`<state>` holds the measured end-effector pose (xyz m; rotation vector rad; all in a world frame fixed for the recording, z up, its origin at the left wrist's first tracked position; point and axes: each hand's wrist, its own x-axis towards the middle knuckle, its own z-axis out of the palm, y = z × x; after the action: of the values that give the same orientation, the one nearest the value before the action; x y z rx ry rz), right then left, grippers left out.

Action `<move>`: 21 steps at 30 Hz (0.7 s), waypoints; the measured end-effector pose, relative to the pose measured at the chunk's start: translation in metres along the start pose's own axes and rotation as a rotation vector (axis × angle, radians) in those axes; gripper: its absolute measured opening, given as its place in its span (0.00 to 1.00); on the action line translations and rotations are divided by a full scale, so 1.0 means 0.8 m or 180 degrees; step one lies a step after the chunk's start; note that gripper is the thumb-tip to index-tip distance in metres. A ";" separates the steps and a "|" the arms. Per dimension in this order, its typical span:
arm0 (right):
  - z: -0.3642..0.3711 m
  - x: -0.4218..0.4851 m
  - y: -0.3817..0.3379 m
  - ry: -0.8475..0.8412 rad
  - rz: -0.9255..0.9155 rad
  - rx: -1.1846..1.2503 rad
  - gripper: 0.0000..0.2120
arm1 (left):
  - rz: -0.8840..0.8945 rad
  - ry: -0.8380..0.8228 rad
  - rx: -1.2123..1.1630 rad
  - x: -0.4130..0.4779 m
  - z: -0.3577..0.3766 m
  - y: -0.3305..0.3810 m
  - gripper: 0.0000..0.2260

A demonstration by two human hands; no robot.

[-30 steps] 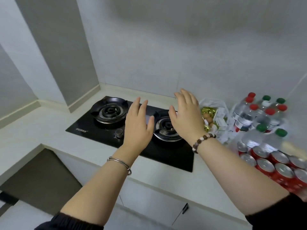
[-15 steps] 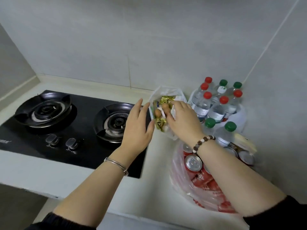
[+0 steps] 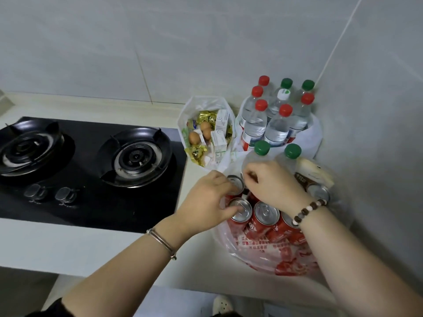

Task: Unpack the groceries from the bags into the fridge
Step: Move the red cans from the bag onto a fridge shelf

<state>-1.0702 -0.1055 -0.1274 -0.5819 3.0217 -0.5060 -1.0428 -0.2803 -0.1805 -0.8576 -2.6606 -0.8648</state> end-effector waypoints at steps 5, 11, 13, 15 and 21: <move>-0.004 -0.011 0.002 -0.0714 0.0098 -0.0364 0.05 | 0.0102 -0.0699 0.0647 -0.002 0.015 0.001 0.35; -0.002 -0.021 0.003 -0.1538 -0.0125 -0.0881 0.26 | 0.0067 -0.0825 0.1223 -0.002 0.027 0.012 0.36; 0.000 -0.023 0.003 -0.1736 -0.0248 -0.1226 0.32 | 0.0044 -0.0828 0.1242 -0.002 0.031 0.013 0.35; 0.002 -0.025 0.005 -0.1828 -0.0319 -0.1494 0.35 | 0.0035 -0.0767 0.1148 -0.003 0.031 0.011 0.31; 0.013 -0.034 0.015 -0.1642 -0.0474 -0.1739 0.32 | 0.0040 -0.0705 0.0890 -0.007 0.029 0.005 0.27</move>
<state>-1.0481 -0.0883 -0.1420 -0.8064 2.5967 0.4317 -1.0365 -0.2662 -0.1989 -0.9442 -2.8666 -0.3985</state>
